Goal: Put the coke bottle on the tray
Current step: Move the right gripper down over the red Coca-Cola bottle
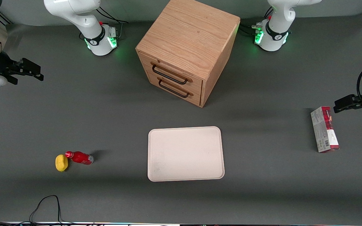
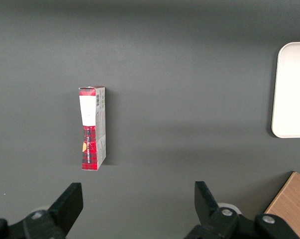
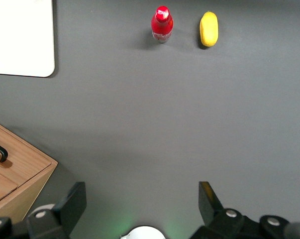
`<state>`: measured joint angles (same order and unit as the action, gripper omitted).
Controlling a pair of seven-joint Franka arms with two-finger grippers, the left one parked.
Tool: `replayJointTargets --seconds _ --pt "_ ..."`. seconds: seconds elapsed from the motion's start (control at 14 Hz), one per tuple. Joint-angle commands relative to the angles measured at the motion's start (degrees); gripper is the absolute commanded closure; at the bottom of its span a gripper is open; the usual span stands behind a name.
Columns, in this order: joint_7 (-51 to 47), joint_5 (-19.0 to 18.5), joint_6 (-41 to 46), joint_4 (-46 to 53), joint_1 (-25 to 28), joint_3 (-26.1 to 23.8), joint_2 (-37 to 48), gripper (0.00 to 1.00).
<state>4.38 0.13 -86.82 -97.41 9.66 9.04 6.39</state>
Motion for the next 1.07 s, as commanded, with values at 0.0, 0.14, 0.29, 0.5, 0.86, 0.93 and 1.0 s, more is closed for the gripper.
replayJointTargets --seconds 0.0,0.14,0.29,0.5,0.86,0.93,1.0 --pt "-1.39 -0.48 0.07 0.91 0.18 -0.16 -0.41 0.0" --pt "-0.61 -0.48 -0.37 4.31 0.09 0.19 -3.64 0.0" --pt "-0.34 -0.39 -0.37 10.81 0.09 0.28 -9.87 0.0" --pt "2.21 -0.04 -5.61 15.94 0.09 0.54 -19.72 0.0" --pt "2.3 2.42 -28.18 4.29 0.18 0.98 -25.37 0.0" --pt "2.56 2.59 -33.54 0.16 0.18 0.98 -25.29 0.0" --pt "3.35 2.6 -37.77 -2.75 0.18 0.98 -25.37 0.0"
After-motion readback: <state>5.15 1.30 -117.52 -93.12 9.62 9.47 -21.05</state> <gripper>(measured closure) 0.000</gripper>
